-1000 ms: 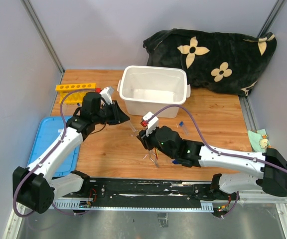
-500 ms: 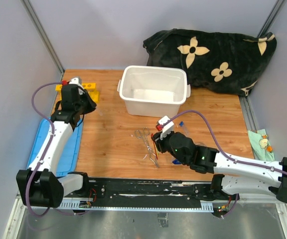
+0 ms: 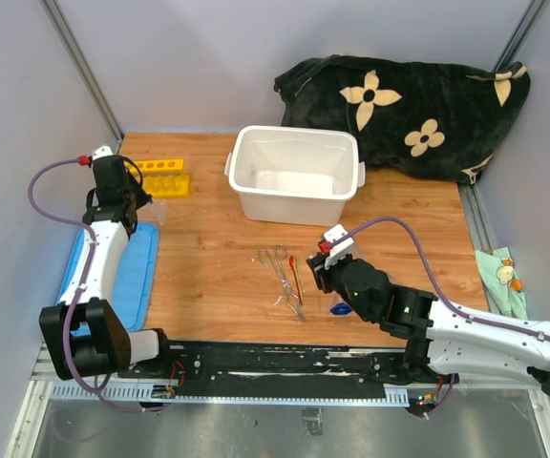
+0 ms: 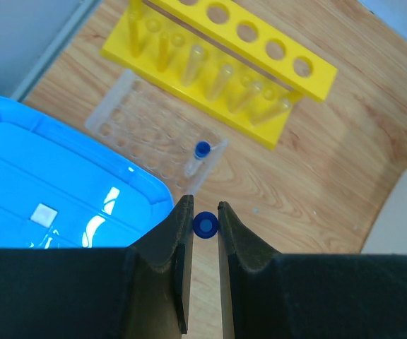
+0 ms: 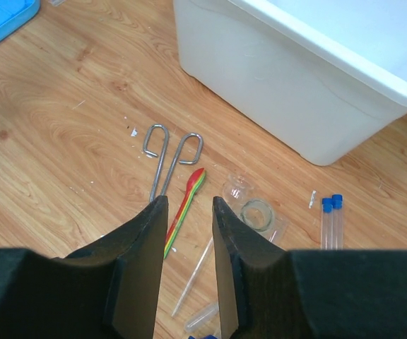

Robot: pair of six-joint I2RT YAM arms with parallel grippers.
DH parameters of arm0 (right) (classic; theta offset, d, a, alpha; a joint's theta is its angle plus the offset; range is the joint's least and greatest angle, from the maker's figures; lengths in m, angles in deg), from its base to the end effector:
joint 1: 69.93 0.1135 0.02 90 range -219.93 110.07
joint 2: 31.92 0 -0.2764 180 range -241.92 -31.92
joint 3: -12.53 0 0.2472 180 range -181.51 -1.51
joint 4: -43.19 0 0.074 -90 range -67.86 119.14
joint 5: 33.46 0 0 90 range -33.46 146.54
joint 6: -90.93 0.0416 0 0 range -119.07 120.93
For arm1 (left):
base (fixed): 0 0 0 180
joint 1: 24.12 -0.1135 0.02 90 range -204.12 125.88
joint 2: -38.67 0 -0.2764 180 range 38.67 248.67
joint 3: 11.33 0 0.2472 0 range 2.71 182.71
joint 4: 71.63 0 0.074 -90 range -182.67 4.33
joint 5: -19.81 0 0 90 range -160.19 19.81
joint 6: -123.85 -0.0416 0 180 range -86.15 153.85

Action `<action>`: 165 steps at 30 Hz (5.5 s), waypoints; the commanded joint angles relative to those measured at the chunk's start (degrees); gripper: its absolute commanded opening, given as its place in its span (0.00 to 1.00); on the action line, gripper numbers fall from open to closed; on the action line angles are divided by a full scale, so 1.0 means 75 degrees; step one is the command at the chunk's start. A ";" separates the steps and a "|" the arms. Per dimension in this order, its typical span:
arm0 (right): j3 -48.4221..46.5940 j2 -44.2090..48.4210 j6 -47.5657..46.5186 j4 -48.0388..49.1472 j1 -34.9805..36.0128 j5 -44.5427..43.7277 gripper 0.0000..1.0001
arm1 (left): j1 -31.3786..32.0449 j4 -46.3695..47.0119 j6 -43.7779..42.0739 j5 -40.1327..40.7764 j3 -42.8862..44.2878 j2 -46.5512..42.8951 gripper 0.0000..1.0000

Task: Organize the chemistry lab equipment
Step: Insert the test tube into the slot of the test tube rack.

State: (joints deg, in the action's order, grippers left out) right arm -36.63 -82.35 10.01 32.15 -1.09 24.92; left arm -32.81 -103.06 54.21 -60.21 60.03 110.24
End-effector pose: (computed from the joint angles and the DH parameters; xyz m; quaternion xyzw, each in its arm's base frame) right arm 0.0918 0.1768 0.2978 -0.2252 0.7349 0.2145 0.6027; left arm 0.2734 0.0491 0.3145 -0.2592 0.8313 0.0262 0.4909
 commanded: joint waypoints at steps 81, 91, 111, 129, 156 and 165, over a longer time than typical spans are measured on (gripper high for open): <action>0.0702 0.0713 0.0302 0.0284 -0.1596 0.0685 0.34 | -0.0365 0.1865 0.0159 0.1228 0.0712 0.2966 0.00; 0.0811 0.0846 0.0330 0.0295 -0.1698 0.0723 0.34 | -0.0267 0.1620 0.0101 0.1348 0.0834 0.3207 0.00; 0.0867 0.1045 0.0314 0.0278 -0.1910 0.1043 0.34 | 0.0234 0.1557 -0.0263 0.2287 0.0854 0.3428 0.00; 0.0894 0.1168 0.0333 0.0224 -0.1954 0.1073 0.34 | 0.0303 0.1535 -0.0216 0.2434 0.0908 0.3570 0.10; 0.0669 0.1133 0.0217 -0.0123 -0.1989 0.1011 0.34 | 0.0335 0.0642 0.0428 0.1764 0.1264 0.1594 0.65; -0.0605 0.0287 0.0507 -0.2045 -0.3257 0.1141 0.41 | 0.0694 0.0271 0.0957 -0.0854 0.0434 -0.0163 0.61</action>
State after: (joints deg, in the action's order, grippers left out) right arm -34.90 -77.19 11.80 25.24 -18.88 32.05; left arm -30.06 -99.02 59.24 -55.82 66.24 113.98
